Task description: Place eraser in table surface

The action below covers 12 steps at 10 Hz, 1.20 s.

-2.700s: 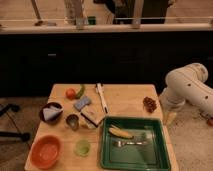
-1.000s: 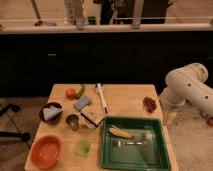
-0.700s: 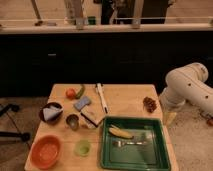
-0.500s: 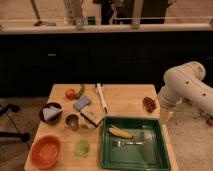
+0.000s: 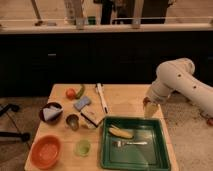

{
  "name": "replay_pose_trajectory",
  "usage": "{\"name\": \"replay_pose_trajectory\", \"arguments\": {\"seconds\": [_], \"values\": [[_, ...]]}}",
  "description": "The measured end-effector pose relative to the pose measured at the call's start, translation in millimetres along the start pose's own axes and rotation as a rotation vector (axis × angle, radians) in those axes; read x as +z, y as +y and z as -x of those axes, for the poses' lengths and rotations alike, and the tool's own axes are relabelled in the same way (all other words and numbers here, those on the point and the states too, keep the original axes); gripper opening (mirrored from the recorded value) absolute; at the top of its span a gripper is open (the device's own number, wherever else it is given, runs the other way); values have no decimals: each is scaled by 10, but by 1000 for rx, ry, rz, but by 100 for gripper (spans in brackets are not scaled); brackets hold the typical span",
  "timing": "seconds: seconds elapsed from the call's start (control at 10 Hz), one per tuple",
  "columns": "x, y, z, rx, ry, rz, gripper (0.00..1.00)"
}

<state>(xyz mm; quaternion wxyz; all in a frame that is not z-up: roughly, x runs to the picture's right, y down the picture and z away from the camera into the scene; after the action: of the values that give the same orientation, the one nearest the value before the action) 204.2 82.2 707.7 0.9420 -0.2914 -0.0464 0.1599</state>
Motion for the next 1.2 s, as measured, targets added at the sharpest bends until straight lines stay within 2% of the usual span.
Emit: {"name": "replay_pose_trajectory", "arguments": {"seconds": [0.2,0.4,1.2], "values": [[103,20,188,77,-49,3,80],[246,46,375,126,-62,22,80],[292,79,418,141,-70,19,80]]}}
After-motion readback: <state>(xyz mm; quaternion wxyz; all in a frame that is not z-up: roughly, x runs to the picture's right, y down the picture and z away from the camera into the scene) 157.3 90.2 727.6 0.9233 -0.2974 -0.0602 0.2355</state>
